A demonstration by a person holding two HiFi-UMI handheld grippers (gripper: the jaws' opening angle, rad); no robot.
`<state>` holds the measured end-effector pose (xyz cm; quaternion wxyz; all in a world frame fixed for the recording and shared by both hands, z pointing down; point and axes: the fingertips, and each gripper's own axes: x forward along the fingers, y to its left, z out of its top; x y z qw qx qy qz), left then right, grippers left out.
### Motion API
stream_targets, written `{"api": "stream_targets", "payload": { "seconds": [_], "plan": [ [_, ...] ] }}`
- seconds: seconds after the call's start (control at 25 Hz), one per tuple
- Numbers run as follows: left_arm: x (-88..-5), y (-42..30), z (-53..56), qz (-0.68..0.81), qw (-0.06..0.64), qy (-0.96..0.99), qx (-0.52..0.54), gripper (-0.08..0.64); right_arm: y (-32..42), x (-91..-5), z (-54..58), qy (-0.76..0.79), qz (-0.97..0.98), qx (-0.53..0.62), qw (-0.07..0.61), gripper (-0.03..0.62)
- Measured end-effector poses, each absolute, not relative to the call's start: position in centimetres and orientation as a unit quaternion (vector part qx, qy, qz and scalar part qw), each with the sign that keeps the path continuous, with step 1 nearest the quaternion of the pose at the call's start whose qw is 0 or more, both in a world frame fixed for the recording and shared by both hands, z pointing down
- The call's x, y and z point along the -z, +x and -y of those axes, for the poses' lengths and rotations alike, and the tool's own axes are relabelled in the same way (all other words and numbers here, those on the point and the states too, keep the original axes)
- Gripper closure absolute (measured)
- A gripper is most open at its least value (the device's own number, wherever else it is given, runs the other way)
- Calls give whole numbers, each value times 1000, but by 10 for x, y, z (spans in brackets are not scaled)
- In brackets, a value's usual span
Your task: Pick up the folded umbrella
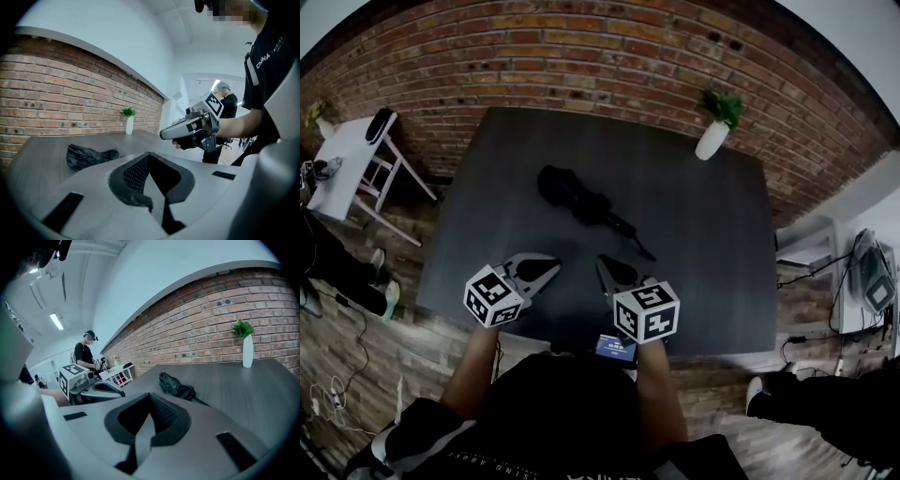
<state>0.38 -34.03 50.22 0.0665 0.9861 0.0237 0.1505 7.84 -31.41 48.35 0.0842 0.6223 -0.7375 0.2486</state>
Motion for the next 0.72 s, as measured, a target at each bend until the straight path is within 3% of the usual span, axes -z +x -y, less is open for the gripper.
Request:
{"api": "stream_targets", "payload": {
  "seconds": [0.72],
  "plan": [
    [-515, 9, 359, -4, 84, 984, -155, 557, 70, -497, 337, 574, 767, -251, 138, 583]
  ]
}}
